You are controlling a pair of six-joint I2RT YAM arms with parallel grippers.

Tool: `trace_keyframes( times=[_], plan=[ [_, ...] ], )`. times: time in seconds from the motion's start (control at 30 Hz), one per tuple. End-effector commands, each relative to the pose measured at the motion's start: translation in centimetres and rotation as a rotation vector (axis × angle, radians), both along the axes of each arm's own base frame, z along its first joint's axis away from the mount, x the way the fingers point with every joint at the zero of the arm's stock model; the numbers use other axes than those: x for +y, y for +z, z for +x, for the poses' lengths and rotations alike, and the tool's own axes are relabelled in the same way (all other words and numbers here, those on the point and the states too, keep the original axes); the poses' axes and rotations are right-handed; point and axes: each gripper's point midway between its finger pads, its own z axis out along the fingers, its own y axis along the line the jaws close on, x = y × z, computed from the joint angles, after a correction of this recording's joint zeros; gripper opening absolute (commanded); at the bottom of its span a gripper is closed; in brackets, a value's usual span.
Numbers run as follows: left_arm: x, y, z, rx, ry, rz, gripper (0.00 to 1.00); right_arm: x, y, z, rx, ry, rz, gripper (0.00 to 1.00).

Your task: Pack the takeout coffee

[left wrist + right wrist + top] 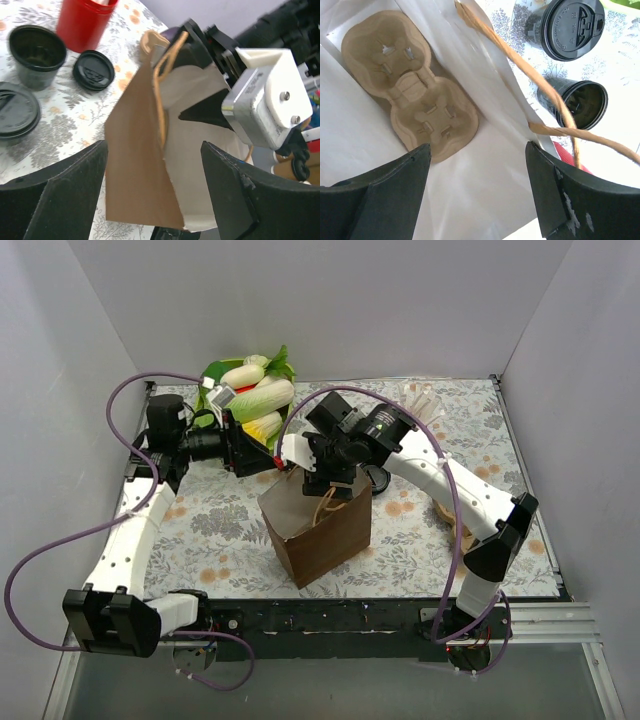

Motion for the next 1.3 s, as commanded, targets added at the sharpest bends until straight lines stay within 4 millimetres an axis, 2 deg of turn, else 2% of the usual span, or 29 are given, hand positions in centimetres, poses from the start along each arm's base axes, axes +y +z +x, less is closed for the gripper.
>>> trace_keyframes(
  times=[0.0,0.17,0.23,0.33,0.43,0.47,0.5,0.57,0.6,0.67,0.7,0.8,0.83,0.9,0.97,1.0,1.03,1.07,1.1,1.13,1.17,1.2,1.27],
  plan=[
    [-1.5,-0.8,-1.6,-0.056,-0.035,0.052,0.75,0.1,2.2,-0.7,-0.023,0.018,0.060,0.83],
    [-3.0,-1.6,-2.0,-0.074,-0.065,0.118,0.74,0.4,2.3,-0.7,-0.019,0.006,0.068,0.83],
    [-3.0,-3.1,-1.3,-0.085,-0.042,0.187,0.72,0.6,2.6,-0.7,-0.022,0.006,0.081,0.83],
    [-3.5,-4.1,-1.4,-0.095,-0.059,0.229,0.67,0.6,3.0,-0.8,-0.022,0.005,0.096,0.83],
    [-4.3,-4.4,-1.9,-0.087,-0.101,0.233,0.56,0.5,3.7,-1.1,-0.026,0.009,0.117,0.83],
    [-4.4,-4.5,-1.9,-0.086,-0.107,0.234,0.45,0.7,4.1,-1.3,-0.023,0.019,0.136,0.83],
    [-4.6,-4.5,-1.9,-0.091,-0.112,0.236,0.40,0.8,4.6,-1.4,-0.026,0.025,0.153,0.83],
    [-4.6,-4.1,-1.9,-0.121,-0.121,0.239,0.31,1.2,5.9,-1.7,-0.034,0.036,0.200,0.83],
    [-4.6,-3.9,-1.8,-0.132,-0.124,0.245,0.23,1.5,7.6,-1.7,-0.054,0.043,0.242,0.83],
    [-4.2,-3.9,-1.9,-0.151,-0.131,0.275,0.13,1.9,9.5,-2.1,-0.066,0.066,0.302,0.84],
    [-4.1,-3.3,-1.9,-0.173,-0.135,0.282,0.02,2.3,11.3,-2.1,-0.088,0.069,0.358,0.84],
    [-3.1,-4.0,-2.9,-0.215,-0.166,0.351,0.00,3.1,14.9,-3.1,-0.114,0.118,0.489,0.85],
    [-2.7,-4.4,-3.4,-0.202,-0.168,0.369,0.00,2.7,16.4,-3.4,-0.132,0.110,0.537,0.86],
    [-2.1,-4.5,-3.7,-0.216,-0.153,0.398,0.00,2.7,18.9,-2.4,-0.207,0.073,0.621,0.86],
    [-1.5,-4.5,-4.2,-0.204,-0.148,0.429,0.00,1.4,20.5,-1.8,-0.250,0.036,0.690,0.86],
    [-1.0,-4.6,-4.1,-0.217,-0.149,0.463,0.00,-0.3,21.8,-1.1,-0.294,-0.008,0.731,0.86],
    [-0.5,-4.1,-5.0,-0.198,-0.163,0.488,0.00,-0.3,21.5,0.3,-0.316,-0.034,0.760,0.87],
    [0.0,-4.0,-5.4,-0.193,-0.173,0.511,0.00,-0.5,21.2,0.5,-0.289,-0.030,0.785,0.87],
    [0.4,-4.2,-5.8,-0.185,-0.177,0.536,0.00,-2.0,21.2,1.9,-0.317,-0.070,0.800,0.87],
    [1.3,-4.7,-6.5,-0.160,-0.176,0.584,0.00,-1.9,20.5,3.0,-0.332,-0.082,0.806,0.86],
    [1.7,-4.3,-6.7,-0.166,-0.173,0.604,0.00,-1.9,18.4,3.9,-0.297,-0.117,0.786,0.85],
    [2.2,-4.4,-7.1,-0.164,-0.173,0.626,0.00,-2.4,17.1,5.6,-0.274,-0.174,0.778,0.85],
    [3.5,-4.3,-7.8,-0.157,-0.141,0.684,0.00,-2.4,15.4,7.1,-0.214,-0.230,0.784,0.83]
  ],
)
